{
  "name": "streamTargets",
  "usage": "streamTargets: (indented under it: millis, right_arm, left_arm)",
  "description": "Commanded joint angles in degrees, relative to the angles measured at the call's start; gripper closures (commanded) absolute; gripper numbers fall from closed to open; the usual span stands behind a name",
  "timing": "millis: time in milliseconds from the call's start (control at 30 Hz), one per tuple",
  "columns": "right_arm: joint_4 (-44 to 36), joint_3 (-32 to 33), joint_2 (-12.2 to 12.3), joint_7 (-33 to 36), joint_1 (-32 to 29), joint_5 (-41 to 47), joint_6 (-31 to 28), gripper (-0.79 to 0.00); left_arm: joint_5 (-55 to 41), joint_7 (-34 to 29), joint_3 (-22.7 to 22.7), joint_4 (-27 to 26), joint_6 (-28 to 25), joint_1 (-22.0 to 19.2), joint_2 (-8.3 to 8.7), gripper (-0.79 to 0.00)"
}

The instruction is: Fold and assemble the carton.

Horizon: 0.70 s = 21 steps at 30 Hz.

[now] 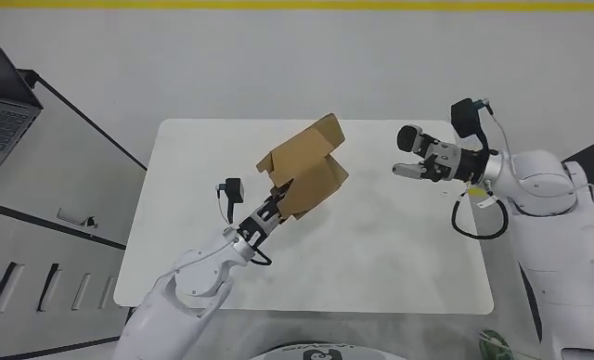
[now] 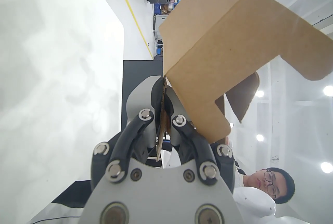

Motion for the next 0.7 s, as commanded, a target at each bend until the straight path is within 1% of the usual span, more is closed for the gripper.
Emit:
streamTargets:
  millis: [0, 367, 400, 433, 467, 500, 667]
  right_arm:
    - [0.1, -1.9, 0.4, 0.7, 0.7, 2.5, 0.6, -0.785]
    - [0.1, -1.9, 0.4, 0.7, 0.7, 2.5, 0.6, -0.785]
    - [0.1, -2.8, 0.3, -0.3, 0.0, 4.5, 1.0, -0.785]
    - [0.9, -4.4, 0.2, 0.5, -0.3, 8.0, 1.7, -0.785]
    - [1.3, -4.8, 0.2, 1.2, 0.1, 9.7, 1.7, -0.785]
    - [2.0, -5.4, 0.2, 1.9, 0.9, 11.8, 1.9, -0.785]
    - [5.0, -10.7, 0.5, 6.7, 5.9, 20.7, 6.7, -0.785]
  left_arm:
    - [1.0, -0.9, 0.2, -0.1, 0.4, 0.1, 0.05, 0.0]
    - [1.6, -1.3, 0.2, -0.1, 0.4, 0.1, 0.08, 0.0]
    - [1.5, -1.4, 0.3, 0.0, 0.6, 0.1, 0.05, 0.0]
    - [0.7, -1.4, 0.3, 0.1, 0.8, 0.0, -0.02, 0.0]
    - [0.2, -1.6, 0.3, 0.2, 1.0, 0.0, -0.05, 0.0]
    - [-0.1, -1.9, 0.3, 0.3, 1.4, -0.2, -0.07, 0.0]
    - [-1.5, -2.2, 0.3, 0.4, 3.0, -0.8, -0.28, 0.0]
